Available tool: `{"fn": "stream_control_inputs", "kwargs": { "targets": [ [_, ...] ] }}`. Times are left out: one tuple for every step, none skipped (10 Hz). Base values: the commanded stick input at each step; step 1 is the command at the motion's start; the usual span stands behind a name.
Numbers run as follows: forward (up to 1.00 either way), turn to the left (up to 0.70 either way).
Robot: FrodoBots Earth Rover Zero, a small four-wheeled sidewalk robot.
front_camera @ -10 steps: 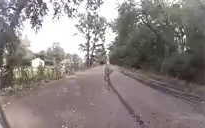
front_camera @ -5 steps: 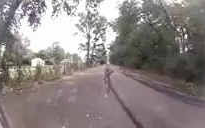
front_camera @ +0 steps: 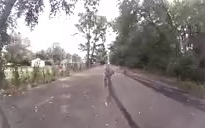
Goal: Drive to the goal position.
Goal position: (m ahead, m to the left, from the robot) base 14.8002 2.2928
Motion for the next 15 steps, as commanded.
{"fn": "stream_control_inputs", "kwargs": {
  "targets": [
    [0.7,0.0],
    [0.7,0.0],
    [0.7,0.0],
    [0.7,0.0],
    [0.7,0.0],
    [0.7,0.0],
    [0.7,0.0],
    [0.7,0.0],
    [0.7,0.0],
    [0.7,0.0],
    [0.7,0.0],
    [0.7,0.0],
    [0.7,0.0],
    [0.7,-0.01],
    [0.7,-0.02]
  ]
}}
